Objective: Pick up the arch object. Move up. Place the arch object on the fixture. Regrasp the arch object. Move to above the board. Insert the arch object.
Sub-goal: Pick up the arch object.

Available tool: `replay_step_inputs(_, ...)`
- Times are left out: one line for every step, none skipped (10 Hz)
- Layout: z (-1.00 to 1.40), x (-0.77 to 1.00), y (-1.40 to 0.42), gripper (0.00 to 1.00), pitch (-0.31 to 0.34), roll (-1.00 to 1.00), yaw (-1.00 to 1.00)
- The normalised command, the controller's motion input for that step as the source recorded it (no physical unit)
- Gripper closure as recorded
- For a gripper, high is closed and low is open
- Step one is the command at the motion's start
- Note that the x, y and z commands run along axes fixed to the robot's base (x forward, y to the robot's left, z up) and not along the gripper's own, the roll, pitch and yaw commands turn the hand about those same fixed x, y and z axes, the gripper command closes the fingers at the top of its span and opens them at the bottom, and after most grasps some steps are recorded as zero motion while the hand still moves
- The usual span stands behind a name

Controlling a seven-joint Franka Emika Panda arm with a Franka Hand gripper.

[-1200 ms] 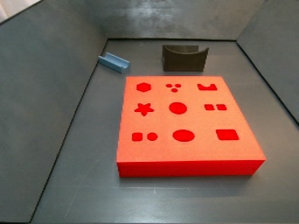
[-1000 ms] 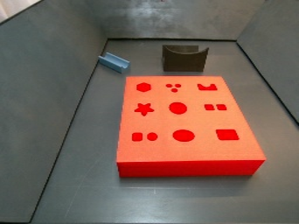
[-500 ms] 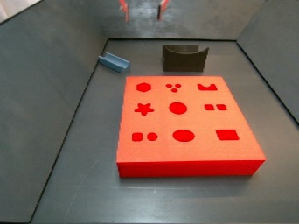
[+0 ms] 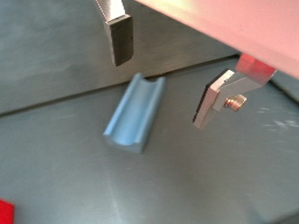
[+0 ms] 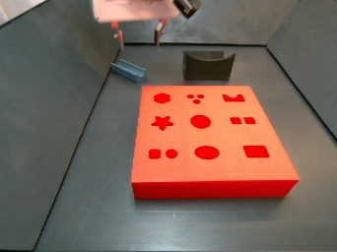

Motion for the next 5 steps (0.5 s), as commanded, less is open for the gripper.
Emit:
replay_step_inputs(-0.85, 0.00, -0.39, 0.00, -0.144, 0.06, 0.46)
replay_step_inputs(-0.86, 0.06, -0.22, 0.00, -0.150, 0.00, 0.37)
replay_step_inputs(-0.83, 0.00, -0.18, 0.00, -0.166, 0.00, 0.38)
replay_step_inputs(-0.84, 0.00, -0.01, 0.00, -0.179, 0.00, 0.35)
replay_step_inputs(-0.79, -0.08, 0.01, 0.00, -0.227, 0.00, 0.27)
